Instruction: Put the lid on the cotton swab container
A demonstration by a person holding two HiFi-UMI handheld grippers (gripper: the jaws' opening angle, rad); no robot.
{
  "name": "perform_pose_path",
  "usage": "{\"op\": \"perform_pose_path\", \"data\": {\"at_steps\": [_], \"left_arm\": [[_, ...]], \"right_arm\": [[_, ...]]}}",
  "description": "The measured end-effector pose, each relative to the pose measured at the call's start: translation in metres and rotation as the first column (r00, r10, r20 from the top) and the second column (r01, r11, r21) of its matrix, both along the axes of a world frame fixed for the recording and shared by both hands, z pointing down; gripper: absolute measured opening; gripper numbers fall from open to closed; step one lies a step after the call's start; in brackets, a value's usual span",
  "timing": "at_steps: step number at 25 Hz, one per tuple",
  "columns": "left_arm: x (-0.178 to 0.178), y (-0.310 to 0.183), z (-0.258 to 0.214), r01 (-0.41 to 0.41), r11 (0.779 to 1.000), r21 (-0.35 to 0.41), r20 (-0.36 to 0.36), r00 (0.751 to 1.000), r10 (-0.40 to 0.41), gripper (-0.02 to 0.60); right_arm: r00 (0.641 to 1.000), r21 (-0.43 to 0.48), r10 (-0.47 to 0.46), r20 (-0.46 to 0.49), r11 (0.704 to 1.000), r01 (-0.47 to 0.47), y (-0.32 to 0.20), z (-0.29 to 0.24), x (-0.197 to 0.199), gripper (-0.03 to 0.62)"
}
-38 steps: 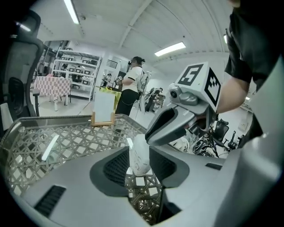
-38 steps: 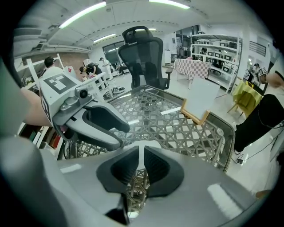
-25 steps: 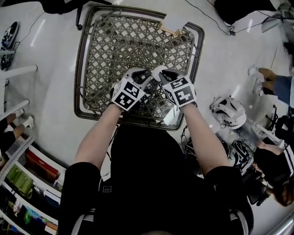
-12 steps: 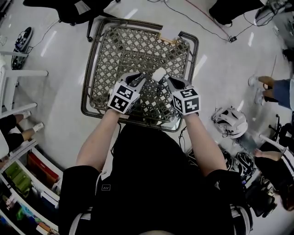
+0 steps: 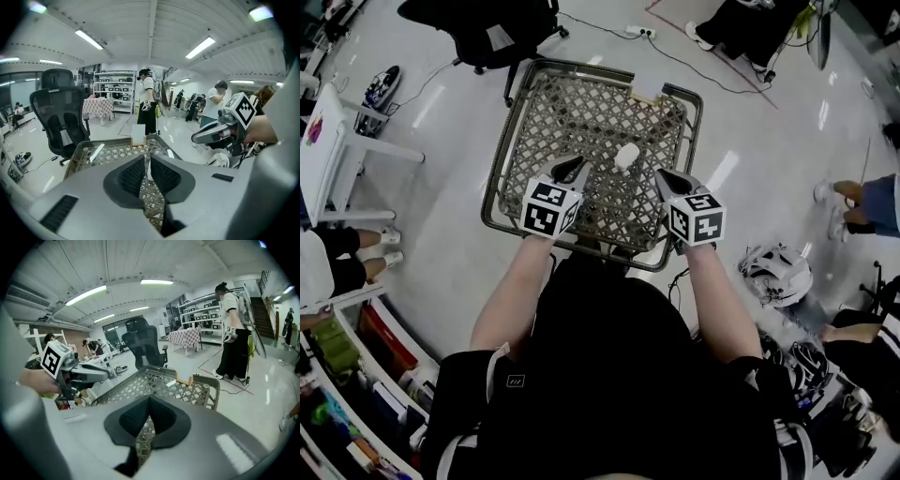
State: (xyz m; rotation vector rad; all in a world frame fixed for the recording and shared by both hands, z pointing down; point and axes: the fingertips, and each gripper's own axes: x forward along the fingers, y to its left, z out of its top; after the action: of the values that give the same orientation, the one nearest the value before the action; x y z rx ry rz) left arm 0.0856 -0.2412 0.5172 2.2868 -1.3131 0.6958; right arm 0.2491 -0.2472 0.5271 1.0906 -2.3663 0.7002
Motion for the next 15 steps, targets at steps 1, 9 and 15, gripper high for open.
{"op": "perform_pose_path", "data": {"at_steps": [1,9,15], "left_arm": [[-0.001,0.004,-0.009,0.017,1.0,-0.004,-0.004,1.0,-0.017,0.044],[-0.018,0.044,-0.061,0.068,0.998,-0.003,-0.022,0.997,-0.069,0.038],[-0.026,0.062,-0.095,0.085,0.995,0.052,-0.063,0.995,-0.082,0.031]], "right_arm": [[1.0,0.025,0.009,0.019,1.0,-0.01,-0.001,-0.01,0.003,0.011],[0.988,0.154,-0.007,0.153,0.988,-0.017,0.019,-0.08,0.001,0.011],[0.976,0.208,-0.029,0.214,0.978,-0.016,0.045,-0.118,0.0,0.011]]}}
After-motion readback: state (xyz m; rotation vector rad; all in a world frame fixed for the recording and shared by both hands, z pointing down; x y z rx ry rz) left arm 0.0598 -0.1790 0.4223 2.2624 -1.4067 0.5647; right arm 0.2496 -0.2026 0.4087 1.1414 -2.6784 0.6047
